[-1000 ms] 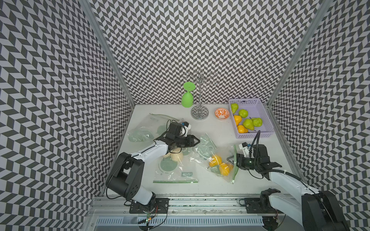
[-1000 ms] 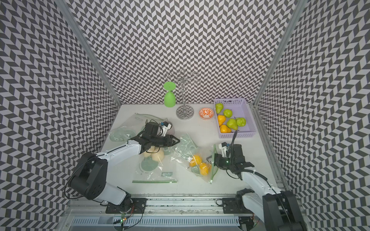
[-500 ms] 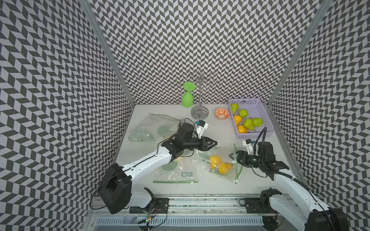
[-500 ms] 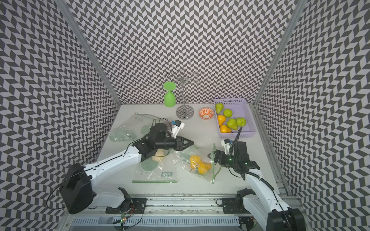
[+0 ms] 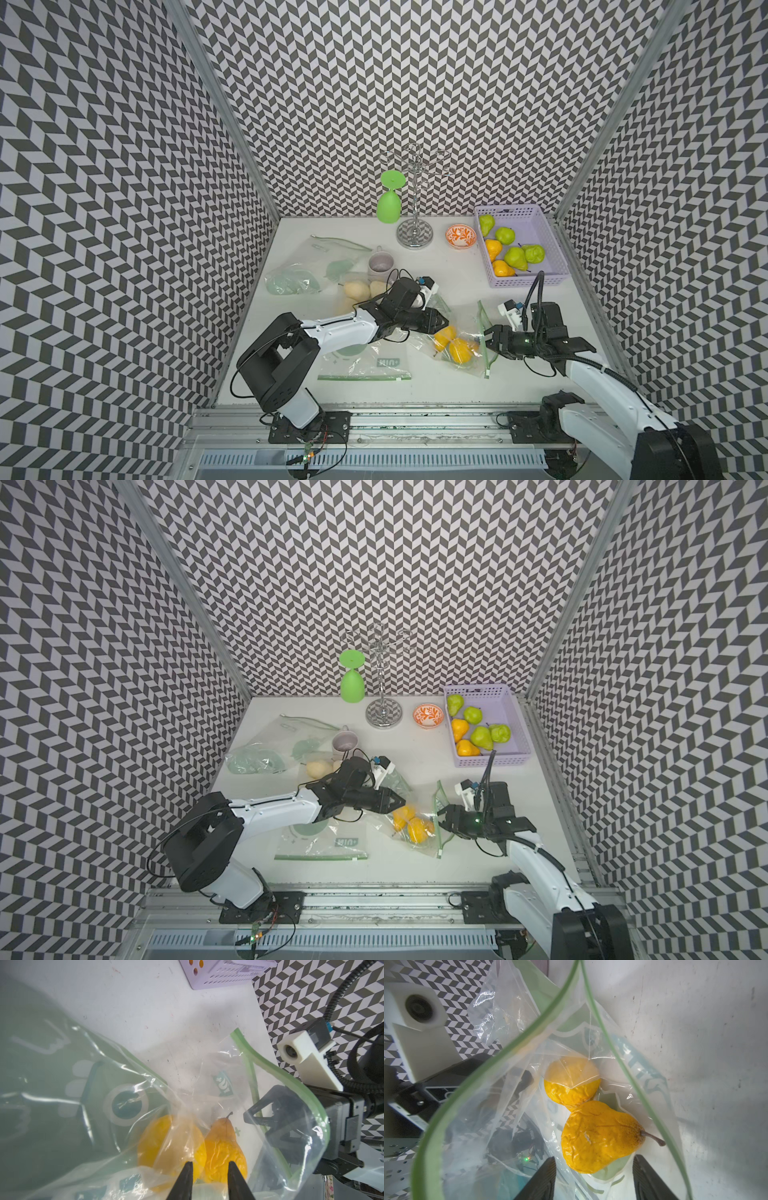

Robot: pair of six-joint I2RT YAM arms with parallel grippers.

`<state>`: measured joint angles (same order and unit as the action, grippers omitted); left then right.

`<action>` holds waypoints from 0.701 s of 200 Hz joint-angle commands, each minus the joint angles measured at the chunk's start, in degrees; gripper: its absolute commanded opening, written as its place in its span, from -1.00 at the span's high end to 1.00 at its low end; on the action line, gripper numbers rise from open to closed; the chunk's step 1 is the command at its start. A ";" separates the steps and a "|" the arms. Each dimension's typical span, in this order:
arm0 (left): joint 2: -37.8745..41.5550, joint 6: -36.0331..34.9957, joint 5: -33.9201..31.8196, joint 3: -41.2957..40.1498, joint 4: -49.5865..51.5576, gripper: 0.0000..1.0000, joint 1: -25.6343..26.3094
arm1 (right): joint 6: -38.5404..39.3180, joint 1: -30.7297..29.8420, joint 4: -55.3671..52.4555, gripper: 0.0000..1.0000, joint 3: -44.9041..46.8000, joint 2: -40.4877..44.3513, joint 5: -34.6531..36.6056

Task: Open the zip-top bag and take out the pear
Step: Pick up the pear from the zipper food storage bag.

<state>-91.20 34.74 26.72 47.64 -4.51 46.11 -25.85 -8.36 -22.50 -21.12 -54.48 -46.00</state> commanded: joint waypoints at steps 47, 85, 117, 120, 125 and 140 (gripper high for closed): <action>-0.27 2.10 -0.93 -5.43 -6.60 0.47 0.54 | 0.45 -5.33 2.58 -0.06 1.17 -1.70 0.10; -0.01 3.57 -0.97 -10.48 -10.01 0.51 1.08 | -1.32 -10.22 7.60 -0.21 1.27 -5.90 1.04; -0.74 4.09 -1.52 -12.83 -11.82 0.52 1.79 | -2.70 -14.40 11.42 -0.46 1.17 -10.08 2.14; -0.91 4.10 -1.42 -12.90 -11.90 0.52 1.90 | -2.81 -14.66 11.65 -0.49 1.17 -10.38 2.20; -1.32 4.11 -1.11 -13.00 -12.13 0.52 2.03 | -2.94 -15.03 12.04 -0.53 1.17 -10.82 2.30; -2.02 4.52 -0.71 -13.72 -13.42 0.53 2.82 | -3.59 -16.24 13.33 -0.64 1.17 -11.70 2.79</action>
<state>-91.13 38.63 26.17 35.77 -18.00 47.42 -28.47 -22.81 -14.50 -20.29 -64.99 -44.40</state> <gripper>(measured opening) 0.239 0.789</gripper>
